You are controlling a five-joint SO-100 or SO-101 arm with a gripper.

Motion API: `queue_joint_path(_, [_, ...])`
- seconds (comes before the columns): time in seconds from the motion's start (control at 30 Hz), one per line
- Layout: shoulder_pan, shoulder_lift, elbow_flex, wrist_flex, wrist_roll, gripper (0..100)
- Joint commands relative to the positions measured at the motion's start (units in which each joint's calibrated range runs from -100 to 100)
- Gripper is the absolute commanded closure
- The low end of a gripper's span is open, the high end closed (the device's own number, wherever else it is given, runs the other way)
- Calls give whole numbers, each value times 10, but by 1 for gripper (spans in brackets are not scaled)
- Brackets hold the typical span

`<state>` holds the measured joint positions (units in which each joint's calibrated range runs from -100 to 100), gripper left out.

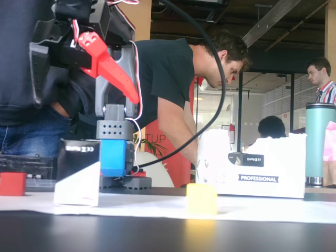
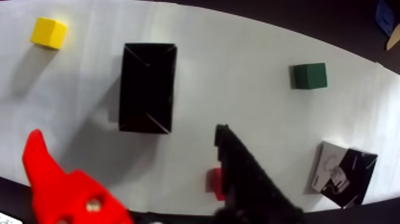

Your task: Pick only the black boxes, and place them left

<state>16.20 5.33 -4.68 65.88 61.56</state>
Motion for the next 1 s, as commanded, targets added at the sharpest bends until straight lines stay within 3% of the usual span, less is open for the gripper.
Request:
queue_joint_path(0.0, [10,17,-92,-14,1,46])
queue_joint_path(0.5, [-26,155,-92,-83,-7,46])
queue_joint_path(0.7, [-78,179,-98,-83,-51,46])
queue_joint_path(0.97, [-122,180,-99,-83,-85,79])
